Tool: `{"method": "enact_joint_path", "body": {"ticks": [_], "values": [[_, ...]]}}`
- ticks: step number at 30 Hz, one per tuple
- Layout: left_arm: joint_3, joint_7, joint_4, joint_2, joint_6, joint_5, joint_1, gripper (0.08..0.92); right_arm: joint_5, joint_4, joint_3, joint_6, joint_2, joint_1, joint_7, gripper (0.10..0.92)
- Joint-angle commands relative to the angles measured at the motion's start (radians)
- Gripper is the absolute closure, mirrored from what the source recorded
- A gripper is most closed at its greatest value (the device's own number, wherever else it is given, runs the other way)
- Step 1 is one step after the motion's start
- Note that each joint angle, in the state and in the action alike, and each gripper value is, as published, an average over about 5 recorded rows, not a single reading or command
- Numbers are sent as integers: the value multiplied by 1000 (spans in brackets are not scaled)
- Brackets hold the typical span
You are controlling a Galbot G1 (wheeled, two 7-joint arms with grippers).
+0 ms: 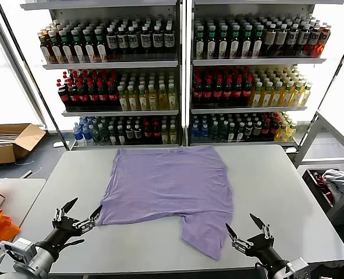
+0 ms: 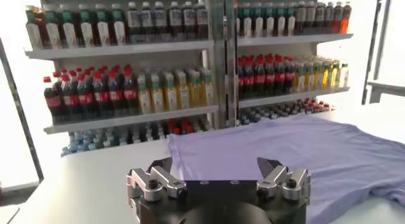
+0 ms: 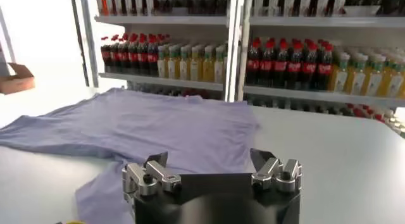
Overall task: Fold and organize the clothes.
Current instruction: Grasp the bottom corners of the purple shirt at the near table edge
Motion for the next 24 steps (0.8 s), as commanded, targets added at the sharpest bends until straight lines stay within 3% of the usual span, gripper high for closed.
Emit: {"method": "enact_joint_path", "body": {"ticks": [1, 20, 24], "values": [[124, -69, 103, 61, 51, -15, -75, 177, -53, -11, -82, -50, -5, -11, 32, 203], [196, -100, 249, 64, 36, -2, -145, 197, -95, -67, -153, -37, 22, 9, 48, 203], [197, -91, 252, 61, 30, -3, -138, 228, -95, -77, -161, -34, 15, 6, 51, 247]]}}
